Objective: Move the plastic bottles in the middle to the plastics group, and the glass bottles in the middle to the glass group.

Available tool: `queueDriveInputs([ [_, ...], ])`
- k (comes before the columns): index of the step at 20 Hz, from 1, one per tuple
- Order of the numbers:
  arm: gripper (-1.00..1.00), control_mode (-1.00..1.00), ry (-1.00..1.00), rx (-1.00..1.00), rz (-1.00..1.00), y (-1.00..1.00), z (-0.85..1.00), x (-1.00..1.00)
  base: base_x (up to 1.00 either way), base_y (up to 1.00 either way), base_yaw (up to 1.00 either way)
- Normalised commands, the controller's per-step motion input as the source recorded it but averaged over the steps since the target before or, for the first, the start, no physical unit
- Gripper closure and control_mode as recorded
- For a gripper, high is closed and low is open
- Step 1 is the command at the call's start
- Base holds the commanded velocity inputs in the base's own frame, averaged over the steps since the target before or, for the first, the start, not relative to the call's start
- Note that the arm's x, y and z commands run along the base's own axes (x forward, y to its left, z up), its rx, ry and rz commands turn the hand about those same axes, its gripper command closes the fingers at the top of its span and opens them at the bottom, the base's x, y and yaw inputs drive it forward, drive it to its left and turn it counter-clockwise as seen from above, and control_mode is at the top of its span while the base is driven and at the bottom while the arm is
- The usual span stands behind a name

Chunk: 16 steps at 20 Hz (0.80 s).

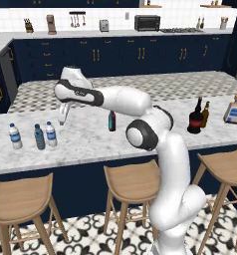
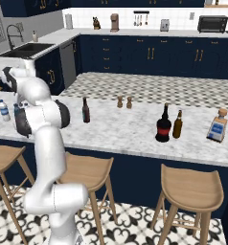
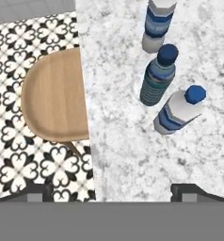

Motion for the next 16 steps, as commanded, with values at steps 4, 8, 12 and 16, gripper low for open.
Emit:
queueDriveInputs([
  [4,-1.0,-1.0,-0.14,0.09,-0.14,-0.74,0.01,-0.73,0.0,0.0,0.0],
  [8,-1.0,-1.0,-0.07,0.1,-0.18,-0.78,0.06,-0.62,0.0,0.0,0.0],
  [12,-1.0,-1.0,-0.01,0.08,-0.2,-0.72,0.2,-0.57,0.0,0.0,0.0],
  [16,-1.0,-1.0,0.0,0.05,-0.18,-0.71,0.28,-0.43,0.0,0.0,0.0],
])
